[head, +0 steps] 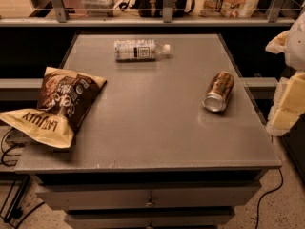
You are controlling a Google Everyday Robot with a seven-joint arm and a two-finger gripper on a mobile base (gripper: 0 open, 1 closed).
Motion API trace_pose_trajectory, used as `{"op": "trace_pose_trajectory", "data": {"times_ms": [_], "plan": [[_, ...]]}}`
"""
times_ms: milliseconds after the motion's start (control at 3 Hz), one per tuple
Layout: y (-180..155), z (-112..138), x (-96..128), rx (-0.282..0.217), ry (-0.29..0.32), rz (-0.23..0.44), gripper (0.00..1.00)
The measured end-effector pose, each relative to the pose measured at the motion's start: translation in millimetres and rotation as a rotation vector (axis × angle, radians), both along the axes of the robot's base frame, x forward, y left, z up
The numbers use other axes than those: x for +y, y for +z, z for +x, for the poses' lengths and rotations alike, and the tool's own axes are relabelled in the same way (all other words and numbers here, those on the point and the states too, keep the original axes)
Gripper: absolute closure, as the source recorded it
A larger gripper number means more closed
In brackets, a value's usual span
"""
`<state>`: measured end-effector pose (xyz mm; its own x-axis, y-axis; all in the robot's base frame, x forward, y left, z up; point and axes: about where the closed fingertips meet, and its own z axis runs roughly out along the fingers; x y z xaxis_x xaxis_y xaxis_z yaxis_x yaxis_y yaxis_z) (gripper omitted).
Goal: Pick orange can
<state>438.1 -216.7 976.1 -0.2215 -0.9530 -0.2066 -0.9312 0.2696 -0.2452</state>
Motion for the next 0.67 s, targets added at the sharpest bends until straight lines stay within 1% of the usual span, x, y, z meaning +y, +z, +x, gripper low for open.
{"op": "trace_pose_trajectory", "data": {"times_ms": [333,667], "plan": [[0.0,0.0,0.0,0.000,0.000,0.000,0.00],[-3.8,4.9,3.1,-0.006,0.003,0.058,0.00]]}}
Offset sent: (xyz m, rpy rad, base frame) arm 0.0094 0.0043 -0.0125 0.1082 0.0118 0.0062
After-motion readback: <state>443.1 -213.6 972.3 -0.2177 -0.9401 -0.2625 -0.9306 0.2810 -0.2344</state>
